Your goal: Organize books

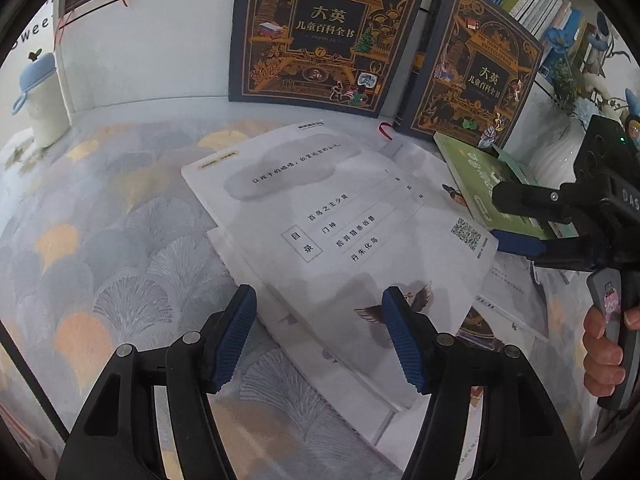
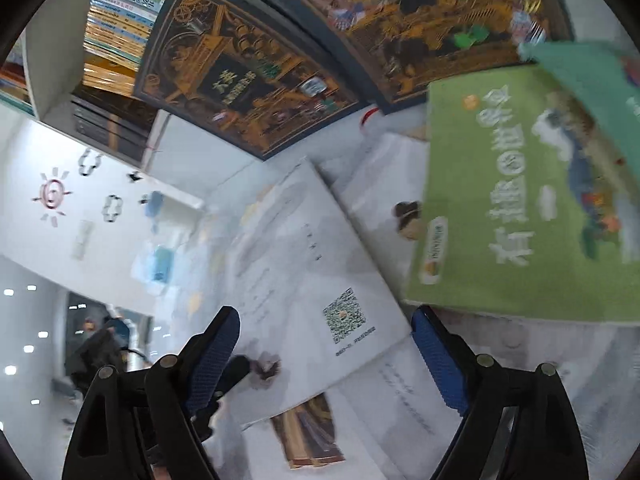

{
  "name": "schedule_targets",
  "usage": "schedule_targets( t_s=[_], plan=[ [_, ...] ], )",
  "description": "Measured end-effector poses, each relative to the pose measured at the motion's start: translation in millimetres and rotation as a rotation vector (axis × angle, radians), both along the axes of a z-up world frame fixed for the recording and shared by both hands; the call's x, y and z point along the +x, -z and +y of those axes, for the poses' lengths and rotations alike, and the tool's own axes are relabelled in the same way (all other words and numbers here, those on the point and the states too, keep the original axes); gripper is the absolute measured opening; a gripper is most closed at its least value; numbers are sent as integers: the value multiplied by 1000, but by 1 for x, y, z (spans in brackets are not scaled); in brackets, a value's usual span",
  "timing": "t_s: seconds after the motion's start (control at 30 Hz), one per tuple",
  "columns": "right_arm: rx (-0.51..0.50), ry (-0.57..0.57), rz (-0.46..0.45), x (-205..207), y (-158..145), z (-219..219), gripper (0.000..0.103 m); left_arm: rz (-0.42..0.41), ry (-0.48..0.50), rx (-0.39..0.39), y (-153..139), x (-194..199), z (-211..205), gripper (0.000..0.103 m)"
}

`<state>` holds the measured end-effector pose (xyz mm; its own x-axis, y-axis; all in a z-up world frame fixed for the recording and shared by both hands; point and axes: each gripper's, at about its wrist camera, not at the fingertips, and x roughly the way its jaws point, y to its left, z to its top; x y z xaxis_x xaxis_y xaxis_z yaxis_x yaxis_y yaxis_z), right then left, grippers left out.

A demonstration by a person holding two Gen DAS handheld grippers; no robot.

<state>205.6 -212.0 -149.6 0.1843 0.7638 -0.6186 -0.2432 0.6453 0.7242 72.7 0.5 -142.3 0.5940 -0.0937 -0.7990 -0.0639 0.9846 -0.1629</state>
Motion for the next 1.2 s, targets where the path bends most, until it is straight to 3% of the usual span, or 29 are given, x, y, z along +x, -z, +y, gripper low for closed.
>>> schedule_targets(
  t_s=[0.1,0.17,0.23,0.27,0.3,0.47,0.53,0.57,0.7,0.8,0.9,1.0,1.1,1.2],
  plan=[
    [80,-58,56,-3,6,7,77,7,-8,20,2,2,0,64],
    [62,-74,39,-8,2,11,73,12,-20,-11,4,1,8,64],
    [46,-63,24,-10,2,13,59,17,-25,-63,5,1,17,63],
    [67,-50,41,-9,8,13,43,16,-29,-72,6,2,19,63],
    [94,-44,56,-8,14,13,35,15,-33,-73,6,1,21,63],
    [215,-27,9,-13,17,13,33,14,-37,-117,7,2,28,64],
    [222,-22,15,-14,18,19,28,13,-37,-126,8,2,29,64],
    [200,-12,10,-16,19,25,18,12,-38,-128,8,2,29,64],
    [221,71,-31,-30,10,28,11,31,-41,-151,4,0,32,64],
    [258,78,-62,-43,-12,23,6,32,-19,-146,-17,-6,30,62],
    [126,57,-169,-67,-58,19,6,-62,-15,-76,-56,-23,27,63],
    [34,30,-264,-103,-99,10,6,-136,-23,-90,-90,-48,35,64],
    [-94,-11,-417,-158,-141,7,6,-172,-18,-109,-110,-83,38,64],
    [-248,-80,-535,-225,-162,20,6,-197,20,-92,-117,-127,37,65]
  ],
)
